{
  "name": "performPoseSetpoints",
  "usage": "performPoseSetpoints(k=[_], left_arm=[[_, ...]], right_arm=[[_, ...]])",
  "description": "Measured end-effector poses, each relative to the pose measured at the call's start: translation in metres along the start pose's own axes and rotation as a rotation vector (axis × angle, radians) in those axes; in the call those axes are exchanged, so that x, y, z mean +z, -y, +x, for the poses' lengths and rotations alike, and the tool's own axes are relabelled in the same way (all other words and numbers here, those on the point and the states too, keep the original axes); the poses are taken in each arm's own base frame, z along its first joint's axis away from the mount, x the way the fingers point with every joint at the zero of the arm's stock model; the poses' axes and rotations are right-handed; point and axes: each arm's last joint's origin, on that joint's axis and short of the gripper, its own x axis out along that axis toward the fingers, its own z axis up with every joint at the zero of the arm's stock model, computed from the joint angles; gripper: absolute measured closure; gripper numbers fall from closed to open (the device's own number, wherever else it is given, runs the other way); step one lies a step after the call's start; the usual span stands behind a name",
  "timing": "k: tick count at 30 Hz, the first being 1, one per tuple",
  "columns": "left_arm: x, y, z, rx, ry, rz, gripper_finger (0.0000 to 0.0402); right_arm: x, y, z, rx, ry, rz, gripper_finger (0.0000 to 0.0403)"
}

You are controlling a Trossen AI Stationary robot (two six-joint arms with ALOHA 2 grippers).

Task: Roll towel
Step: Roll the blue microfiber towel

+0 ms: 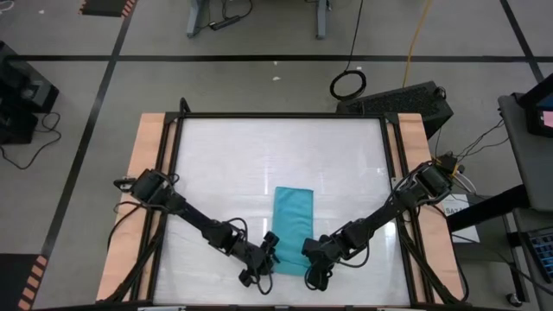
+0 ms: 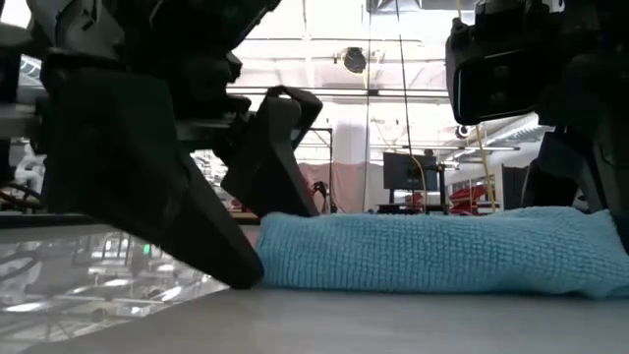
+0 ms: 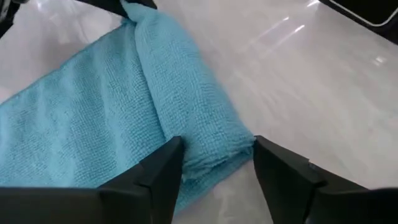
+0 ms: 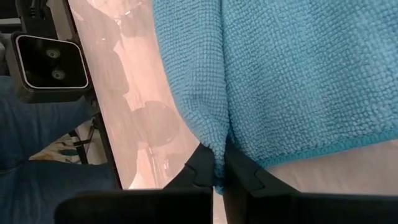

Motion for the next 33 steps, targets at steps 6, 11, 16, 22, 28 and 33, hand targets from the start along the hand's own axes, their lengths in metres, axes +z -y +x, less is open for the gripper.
performPoseSetpoints(k=[6,11,16,22,28,33], left_arm=[[-0.002,0.0,0.003,0.008,-0.007,-0.121,0.0281],[0.0,0.0,0.004,-0.001,0.034,-0.157,0.0383],[0.002,-0.003,0.002,-0.011,0.049,-0.336,0.0389],[0.009,-0.009,-0.007,-0.112,0.065,-0.54,0.0396],[0.003,-0.015,-0.007,-0.197,-0.012,-0.778,0.0397],[0.002,-0.017,-0.008,-0.2,-0.027,-0.859,0.0398]], right_arm=[[0.0,0.0,0.0,0.006,0.003,0.01,0.0403],[0.0,-0.001,0.0,0.008,0.001,0.016,0.0403],[0.0,-0.001,0.0,0.009,0.0,0.025,0.0403],[0.0,-0.002,-0.001,0.015,-0.004,0.052,0.0403],[0.001,-0.006,-0.008,0.047,-0.004,0.08,0.0403],[0.004,-0.008,-0.014,0.062,0.006,0.102,0.0403]])
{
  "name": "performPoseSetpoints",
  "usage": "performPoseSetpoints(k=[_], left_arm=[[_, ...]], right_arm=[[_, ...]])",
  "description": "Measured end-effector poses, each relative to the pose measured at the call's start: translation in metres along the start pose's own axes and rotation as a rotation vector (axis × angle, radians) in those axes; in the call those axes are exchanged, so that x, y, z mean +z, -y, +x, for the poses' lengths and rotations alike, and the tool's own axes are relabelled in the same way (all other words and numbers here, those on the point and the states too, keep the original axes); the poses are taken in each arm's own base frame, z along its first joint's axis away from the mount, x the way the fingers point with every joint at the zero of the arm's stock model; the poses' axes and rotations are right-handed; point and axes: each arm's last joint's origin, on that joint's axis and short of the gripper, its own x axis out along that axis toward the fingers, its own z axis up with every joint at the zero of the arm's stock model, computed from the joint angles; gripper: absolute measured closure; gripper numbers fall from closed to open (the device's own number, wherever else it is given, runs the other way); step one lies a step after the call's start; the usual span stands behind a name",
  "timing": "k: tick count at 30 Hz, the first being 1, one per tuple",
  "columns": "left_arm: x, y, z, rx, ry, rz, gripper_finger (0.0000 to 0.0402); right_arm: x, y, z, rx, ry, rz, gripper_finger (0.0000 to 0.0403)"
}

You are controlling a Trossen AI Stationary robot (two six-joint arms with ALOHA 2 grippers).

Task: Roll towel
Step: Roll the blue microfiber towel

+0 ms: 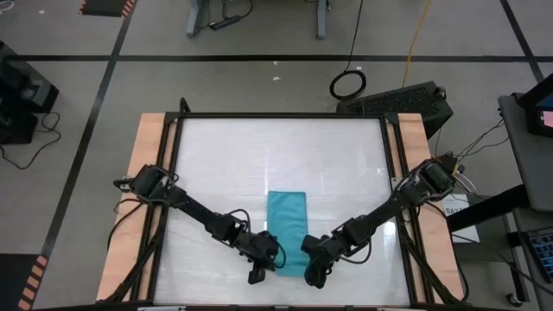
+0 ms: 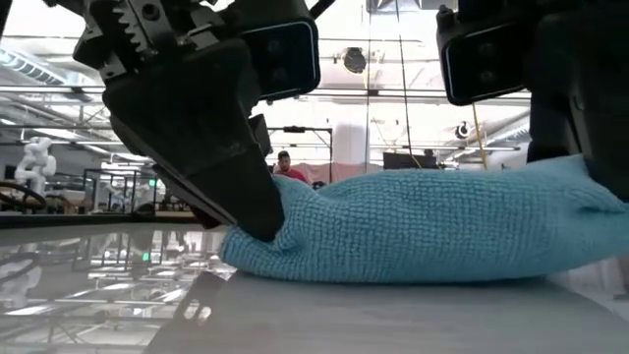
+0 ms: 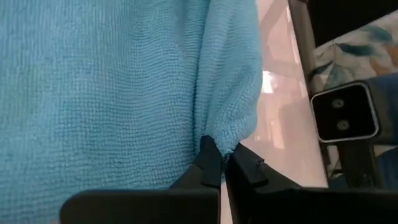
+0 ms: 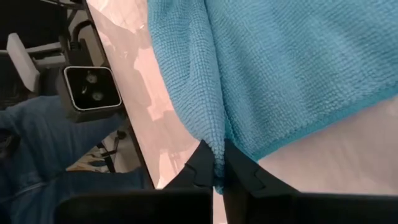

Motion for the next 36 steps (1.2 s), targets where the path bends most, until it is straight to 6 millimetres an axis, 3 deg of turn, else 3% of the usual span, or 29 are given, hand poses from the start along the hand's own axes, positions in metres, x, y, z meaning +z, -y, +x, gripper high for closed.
performPoseSetpoints(k=[5,9,15,19,23,27,36], left_arm=[[0.001,-0.002,-0.001,0.0,-0.011,-0.072,0.0398],[0.001,-0.001,-0.001,-0.018,-0.011,-0.071,0.0399],[0.004,0.003,-0.008,-0.023,0.012,-0.055,0.0399],[0.003,0.0,-0.01,-0.006,0.015,-0.043,0.0399],[0.006,-0.001,-0.011,0.003,0.033,-0.045,0.0399],[0.008,-0.004,-0.012,0.01,0.042,-0.052,0.0399],[0.014,-0.012,-0.014,0.018,0.053,-0.093,0.0399]], right_arm=[[0.002,0.001,-0.001,-0.001,0.004,0.006,0.0385],[-0.002,0.0,-0.001,-0.029,0.048,-0.06,0.0333],[-0.02,-0.008,-0.013,-0.108,0.137,-0.326,0.0227],[-0.044,-0.014,-0.016,-0.205,0.207,-0.579,0.0188],[-0.066,-0.016,-0.012,-0.3,0.277,-0.795,0.018],[-0.077,-0.015,-0.007,-0.403,0.355,-0.938,0.0187],[-0.072,-0.015,0.011,-0.455,0.424,-1.128,0.0192]])
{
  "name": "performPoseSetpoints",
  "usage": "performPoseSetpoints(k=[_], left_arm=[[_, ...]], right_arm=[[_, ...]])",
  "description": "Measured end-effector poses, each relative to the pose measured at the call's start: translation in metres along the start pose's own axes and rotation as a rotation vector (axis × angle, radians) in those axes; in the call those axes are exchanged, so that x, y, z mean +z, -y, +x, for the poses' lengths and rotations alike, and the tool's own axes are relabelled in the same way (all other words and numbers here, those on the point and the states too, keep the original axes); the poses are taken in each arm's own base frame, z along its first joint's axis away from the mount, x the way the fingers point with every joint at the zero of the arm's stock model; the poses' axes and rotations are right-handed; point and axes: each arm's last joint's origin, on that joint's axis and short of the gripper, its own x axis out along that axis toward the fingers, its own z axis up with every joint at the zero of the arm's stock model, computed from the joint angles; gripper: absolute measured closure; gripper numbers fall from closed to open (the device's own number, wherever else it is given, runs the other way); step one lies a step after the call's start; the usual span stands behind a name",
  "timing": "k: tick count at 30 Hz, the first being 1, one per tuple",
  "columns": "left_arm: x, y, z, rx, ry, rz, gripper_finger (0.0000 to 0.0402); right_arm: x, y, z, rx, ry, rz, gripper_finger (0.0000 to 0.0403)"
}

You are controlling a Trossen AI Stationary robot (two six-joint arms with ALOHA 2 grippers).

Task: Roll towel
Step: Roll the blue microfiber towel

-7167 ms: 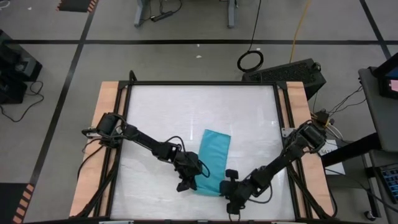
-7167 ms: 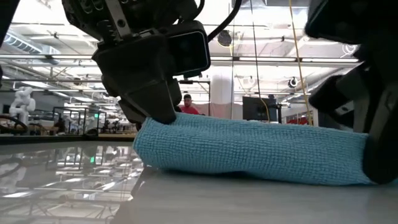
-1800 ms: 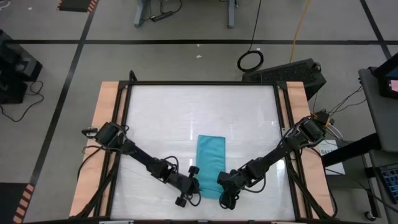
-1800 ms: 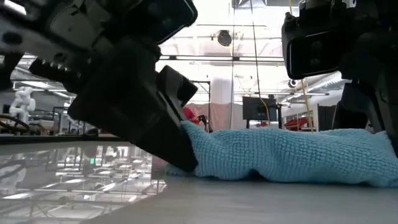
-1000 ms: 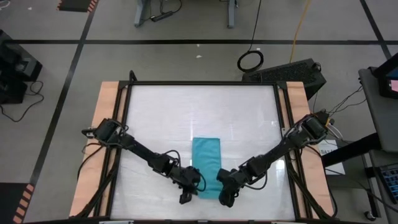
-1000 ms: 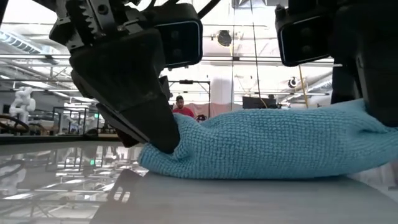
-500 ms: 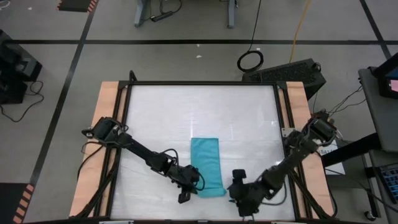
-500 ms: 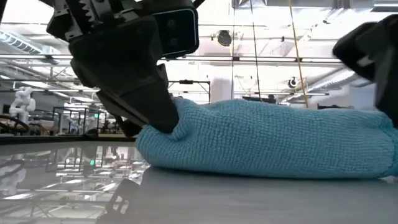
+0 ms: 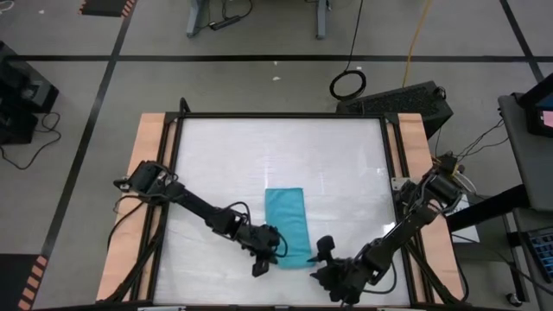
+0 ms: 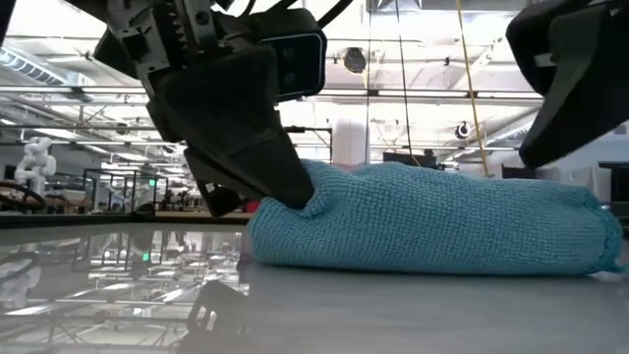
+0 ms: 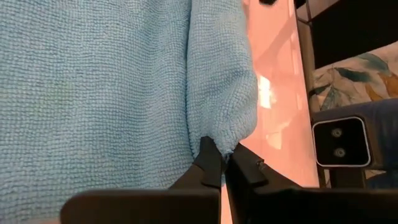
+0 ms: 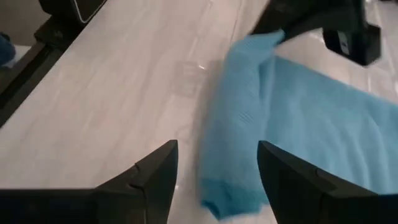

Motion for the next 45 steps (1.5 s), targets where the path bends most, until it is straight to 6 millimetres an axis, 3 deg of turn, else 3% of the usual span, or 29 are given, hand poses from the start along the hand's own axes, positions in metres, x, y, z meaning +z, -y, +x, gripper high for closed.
performPoseSetpoints(k=[11,21,25,33,45], left_arm=[[0.005,-0.004,-0.001,-0.047,-0.022,-0.018,0.0399],[0.002,-0.003,-0.002,-0.11,-0.088,-0.005,0.0399],[0.002,-0.003,-0.002,-0.116,-0.097,0.012,0.0399],[0.004,-0.008,-0.005,-0.123,-0.121,0.029,0.0396],[0.017,-0.005,-0.028,-0.004,-0.038,0.141,0.0393]], right_arm=[[-0.019,-0.007,0.025,-0.094,-0.048,0.002,0.0193],[-0.016,0.014,0.037,-0.135,-0.079,0.046,0.0199],[-0.014,0.021,0.043,-0.075,-0.1,0.077,0.0239],[-0.011,0.028,0.048,0.114,-0.152,0.185,0.0388],[0.001,0.058,0.046,0.375,-0.274,0.566,0.0398]])
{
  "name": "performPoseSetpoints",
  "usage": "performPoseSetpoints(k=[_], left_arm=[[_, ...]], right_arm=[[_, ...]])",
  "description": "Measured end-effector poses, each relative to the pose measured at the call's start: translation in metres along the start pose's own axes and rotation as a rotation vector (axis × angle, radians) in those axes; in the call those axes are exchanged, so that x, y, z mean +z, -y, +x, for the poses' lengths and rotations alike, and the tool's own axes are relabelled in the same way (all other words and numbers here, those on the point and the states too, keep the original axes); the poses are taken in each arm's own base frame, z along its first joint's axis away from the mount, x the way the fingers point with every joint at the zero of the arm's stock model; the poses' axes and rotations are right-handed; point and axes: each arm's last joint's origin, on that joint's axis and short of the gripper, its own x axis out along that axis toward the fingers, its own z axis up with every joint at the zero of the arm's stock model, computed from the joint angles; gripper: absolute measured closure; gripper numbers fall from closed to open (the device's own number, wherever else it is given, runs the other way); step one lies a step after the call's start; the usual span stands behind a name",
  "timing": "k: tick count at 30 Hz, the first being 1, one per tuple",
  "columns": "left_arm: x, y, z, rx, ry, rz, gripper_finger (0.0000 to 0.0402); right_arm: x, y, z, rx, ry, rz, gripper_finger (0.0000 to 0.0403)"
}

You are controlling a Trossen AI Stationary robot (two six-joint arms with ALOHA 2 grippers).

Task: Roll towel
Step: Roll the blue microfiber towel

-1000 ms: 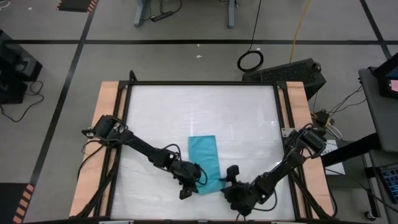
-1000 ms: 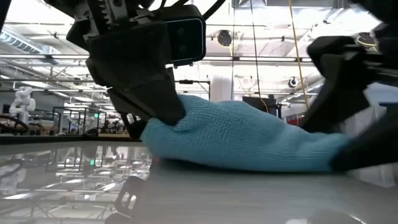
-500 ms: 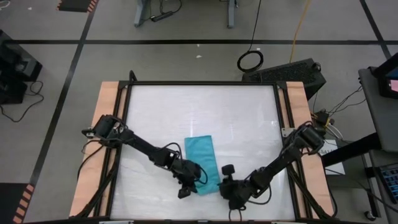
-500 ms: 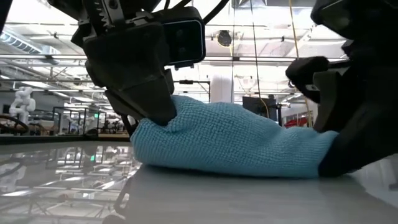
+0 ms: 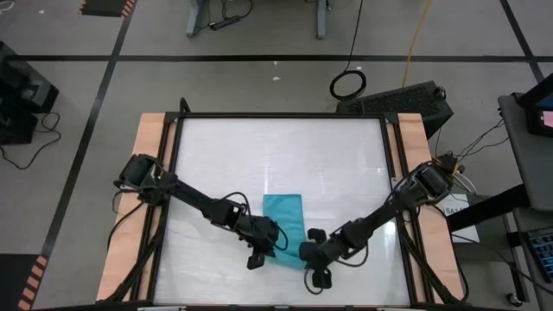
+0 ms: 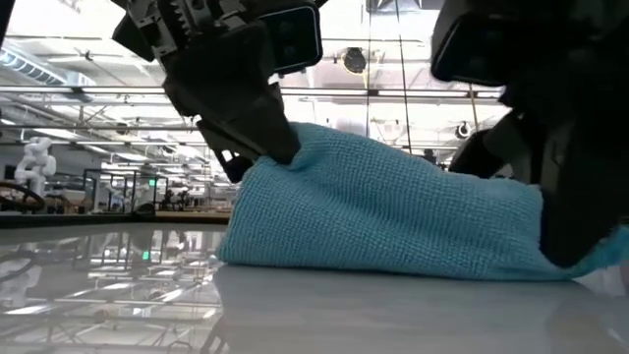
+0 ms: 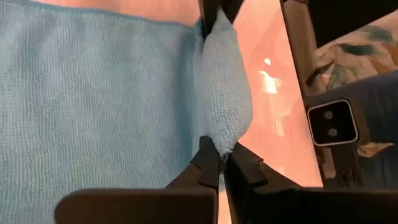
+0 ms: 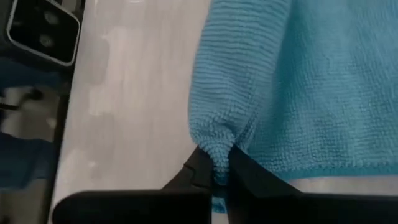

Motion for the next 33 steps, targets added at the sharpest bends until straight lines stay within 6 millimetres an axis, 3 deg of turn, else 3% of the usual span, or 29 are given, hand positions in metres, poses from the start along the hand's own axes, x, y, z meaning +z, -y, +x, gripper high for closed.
performPoseSetpoints(k=[8,15,33], left_arm=[[-0.01,0.014,0.003,-0.021,-0.044,-0.034,0.0392],[-0.02,0.02,0.005,-0.024,-0.073,-0.169,0.0392],[-0.031,0.026,0.008,0.021,-0.099,-0.371,0.0391]], right_arm=[[0.013,0.012,-0.003,0.148,-0.06,0.076,0.0399],[0.025,0.026,-0.004,0.245,-0.097,0.11,0.0399],[0.036,0.053,0.0,0.302,-0.136,0.179,0.0399]])
